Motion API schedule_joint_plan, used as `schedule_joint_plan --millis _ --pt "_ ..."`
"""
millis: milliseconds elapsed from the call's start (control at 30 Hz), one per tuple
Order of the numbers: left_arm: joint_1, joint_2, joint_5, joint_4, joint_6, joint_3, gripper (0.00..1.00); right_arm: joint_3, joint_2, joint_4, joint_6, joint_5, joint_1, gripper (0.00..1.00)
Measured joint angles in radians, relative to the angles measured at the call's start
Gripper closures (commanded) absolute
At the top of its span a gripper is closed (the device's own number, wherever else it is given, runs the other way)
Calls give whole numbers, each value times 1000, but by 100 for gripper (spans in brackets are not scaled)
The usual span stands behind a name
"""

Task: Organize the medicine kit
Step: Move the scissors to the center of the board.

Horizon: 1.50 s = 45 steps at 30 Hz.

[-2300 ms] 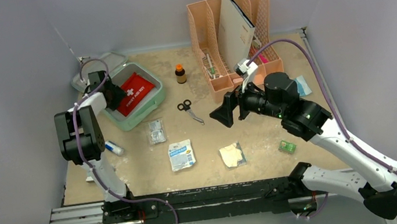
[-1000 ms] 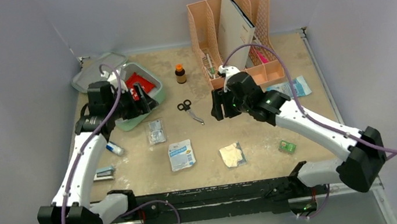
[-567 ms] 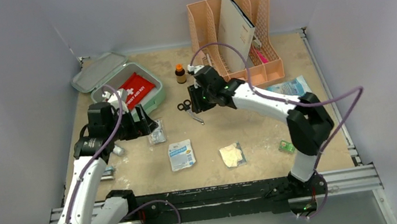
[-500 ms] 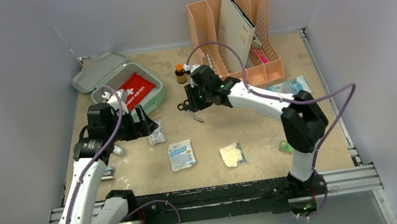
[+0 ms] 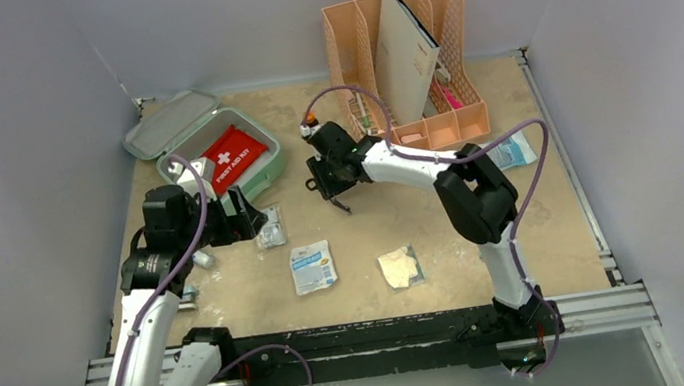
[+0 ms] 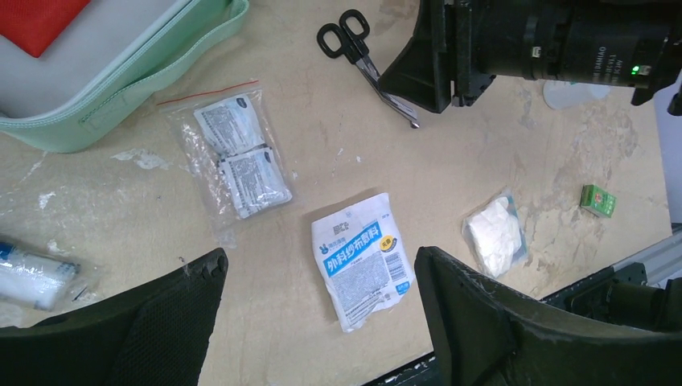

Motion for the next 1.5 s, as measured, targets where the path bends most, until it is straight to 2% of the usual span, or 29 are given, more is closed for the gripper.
schedule_joint_plan --millis 433,967,1267,1500 --pt "0 -14 -22 -13 17 0 15 79 104 -31 -40 52 16 64" --pt "0 -37 -61 -14 17 0 15 68 111 -26 -72 113 69 84" --pt "0 -32 -91 -17 15 0 16 -103 6 47 -70 111 72 90" --pt "0 -21 -94 -17 14 0 16 -225 -80 55 -63 120 73 89"
